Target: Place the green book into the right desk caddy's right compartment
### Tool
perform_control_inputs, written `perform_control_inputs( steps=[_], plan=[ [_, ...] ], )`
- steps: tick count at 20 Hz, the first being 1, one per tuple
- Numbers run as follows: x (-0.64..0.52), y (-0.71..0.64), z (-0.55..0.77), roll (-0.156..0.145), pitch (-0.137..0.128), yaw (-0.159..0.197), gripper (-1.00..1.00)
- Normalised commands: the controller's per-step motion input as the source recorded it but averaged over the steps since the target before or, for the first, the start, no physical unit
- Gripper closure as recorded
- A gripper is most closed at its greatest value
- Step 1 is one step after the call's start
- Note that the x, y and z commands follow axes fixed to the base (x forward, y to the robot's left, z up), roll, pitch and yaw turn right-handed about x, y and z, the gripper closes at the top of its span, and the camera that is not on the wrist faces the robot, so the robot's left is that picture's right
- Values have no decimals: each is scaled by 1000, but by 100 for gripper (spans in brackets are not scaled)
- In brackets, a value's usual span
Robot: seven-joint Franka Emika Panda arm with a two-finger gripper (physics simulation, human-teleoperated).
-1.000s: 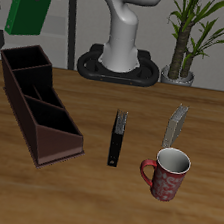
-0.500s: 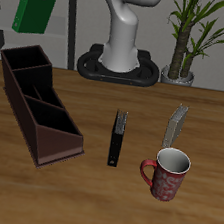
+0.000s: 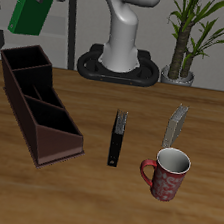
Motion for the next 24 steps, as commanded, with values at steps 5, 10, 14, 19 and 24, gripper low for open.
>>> perform_control_inputs(
  steps=[5, 10, 14, 19, 24],
  plan=[
    [35, 50, -203, 27, 24, 7, 100],
    [30, 117, -145, 33, 19, 5, 100],
    [10, 57, -51, 15, -13, 28, 100],
    [138, -55, -80, -5, 19, -8, 100],
    [186, -25, -142, 3, 28, 4, 100]
  ],
)
